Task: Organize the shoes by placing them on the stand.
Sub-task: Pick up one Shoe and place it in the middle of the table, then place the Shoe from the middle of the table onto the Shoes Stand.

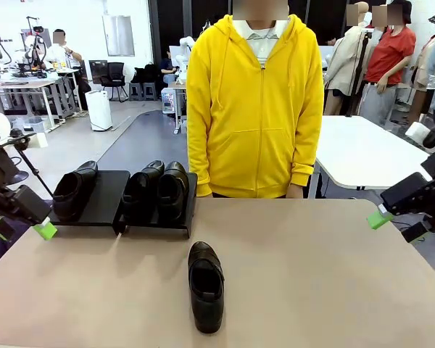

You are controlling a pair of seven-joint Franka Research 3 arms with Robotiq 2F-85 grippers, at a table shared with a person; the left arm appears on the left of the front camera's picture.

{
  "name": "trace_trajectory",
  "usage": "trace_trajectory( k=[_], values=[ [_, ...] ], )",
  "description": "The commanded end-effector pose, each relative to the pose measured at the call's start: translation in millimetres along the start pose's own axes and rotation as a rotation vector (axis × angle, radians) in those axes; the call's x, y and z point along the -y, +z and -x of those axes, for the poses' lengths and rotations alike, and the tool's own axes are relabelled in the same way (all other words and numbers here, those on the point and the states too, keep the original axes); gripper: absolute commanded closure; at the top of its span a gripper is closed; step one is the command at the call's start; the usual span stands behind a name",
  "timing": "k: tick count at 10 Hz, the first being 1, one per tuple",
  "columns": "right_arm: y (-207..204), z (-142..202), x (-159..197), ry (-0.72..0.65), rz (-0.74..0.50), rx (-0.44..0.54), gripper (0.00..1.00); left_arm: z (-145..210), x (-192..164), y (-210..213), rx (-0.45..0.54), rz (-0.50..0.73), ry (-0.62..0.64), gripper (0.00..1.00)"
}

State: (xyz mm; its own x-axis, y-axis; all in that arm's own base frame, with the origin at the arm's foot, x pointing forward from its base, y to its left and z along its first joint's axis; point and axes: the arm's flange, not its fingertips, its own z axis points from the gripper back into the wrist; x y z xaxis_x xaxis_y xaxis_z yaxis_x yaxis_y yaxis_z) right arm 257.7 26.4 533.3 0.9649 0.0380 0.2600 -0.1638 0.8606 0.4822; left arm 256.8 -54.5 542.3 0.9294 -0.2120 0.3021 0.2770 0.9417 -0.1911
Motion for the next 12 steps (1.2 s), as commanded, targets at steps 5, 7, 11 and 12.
trace_trajectory(
  k=[5,7,11,12],
  values=[
    [-9.3,1.6,-7.9,-0.017,0.022,-0.04,0.0,-0.7,-1.1,0.3,0.003,-0.004,-0.011,0.0],
    [-9.3,1.6,-7.9,-0.017,0.022,-0.04,0.0,-0.7,-1.1,0.3,0.003,-0.004,-0.011,0.0],
    [-9.3,1.6,-7.9,-0.017,0.022,-0.04,0.0,-0.7,-1.1,0.3,0.003,-0.004,-0.011,0.0],
    [-9.3,1.6,-7.9,-0.017,0.022,-0.04,0.0,-0.7,-1.1,0.3,0.003,-0.004,-0.011,0.0]
  ],
)
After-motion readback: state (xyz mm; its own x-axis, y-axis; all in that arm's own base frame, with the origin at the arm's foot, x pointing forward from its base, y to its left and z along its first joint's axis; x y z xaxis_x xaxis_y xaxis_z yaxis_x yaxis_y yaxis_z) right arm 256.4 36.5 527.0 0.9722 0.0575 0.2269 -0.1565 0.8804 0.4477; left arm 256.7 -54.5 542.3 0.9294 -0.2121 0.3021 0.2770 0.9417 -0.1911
